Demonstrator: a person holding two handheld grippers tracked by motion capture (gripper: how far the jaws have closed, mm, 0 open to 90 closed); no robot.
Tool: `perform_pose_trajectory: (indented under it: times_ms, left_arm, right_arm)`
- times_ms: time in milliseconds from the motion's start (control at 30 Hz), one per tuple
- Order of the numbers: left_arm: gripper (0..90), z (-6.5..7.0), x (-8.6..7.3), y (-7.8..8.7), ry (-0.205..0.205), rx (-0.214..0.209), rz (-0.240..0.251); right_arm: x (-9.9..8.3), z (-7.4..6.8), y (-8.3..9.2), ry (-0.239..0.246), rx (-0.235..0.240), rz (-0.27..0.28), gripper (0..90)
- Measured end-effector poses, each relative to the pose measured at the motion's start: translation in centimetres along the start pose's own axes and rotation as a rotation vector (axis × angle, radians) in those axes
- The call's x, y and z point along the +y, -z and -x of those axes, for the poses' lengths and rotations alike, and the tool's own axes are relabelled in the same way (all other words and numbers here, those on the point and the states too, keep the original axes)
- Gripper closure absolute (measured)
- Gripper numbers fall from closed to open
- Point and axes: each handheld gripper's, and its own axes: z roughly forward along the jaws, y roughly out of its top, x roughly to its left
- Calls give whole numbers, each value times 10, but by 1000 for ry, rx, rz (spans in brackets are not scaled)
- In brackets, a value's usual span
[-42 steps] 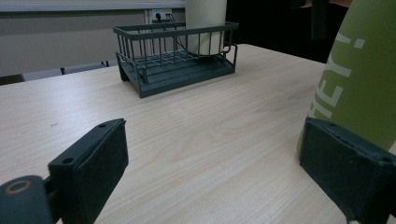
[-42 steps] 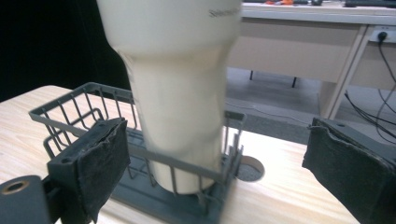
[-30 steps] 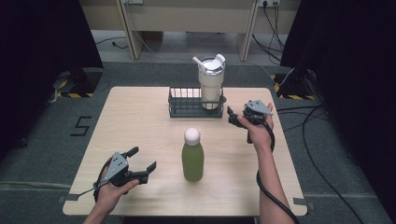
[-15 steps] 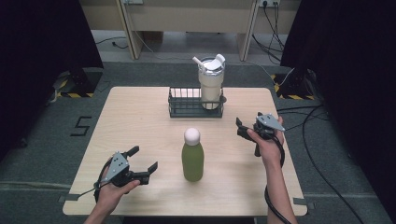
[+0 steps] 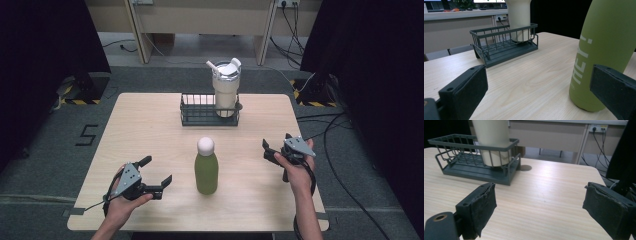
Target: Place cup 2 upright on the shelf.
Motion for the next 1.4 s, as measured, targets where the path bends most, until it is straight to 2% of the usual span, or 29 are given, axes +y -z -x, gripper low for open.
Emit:
perform_pose_trajectory:
  times_ms: [233, 433, 1200, 1400]
  left_arm:
    - [0, 4, 2, -2, 7, -20, 12]
    - [0, 8, 9, -7, 15, -41, 30]
    - [7, 49, 18, -49, -15, -213, 15]
    - [20, 55, 22, -58, -36, -237, 10]
  right_arm:
    - [-3, 5, 3, -6, -27, -10, 119]
    - [-3, 3, 1, -4, -21, -12, 122]
    - [-3, 7, 3, -9, -37, -18, 135]
    - [-3, 8, 3, -14, -38, -21, 138]
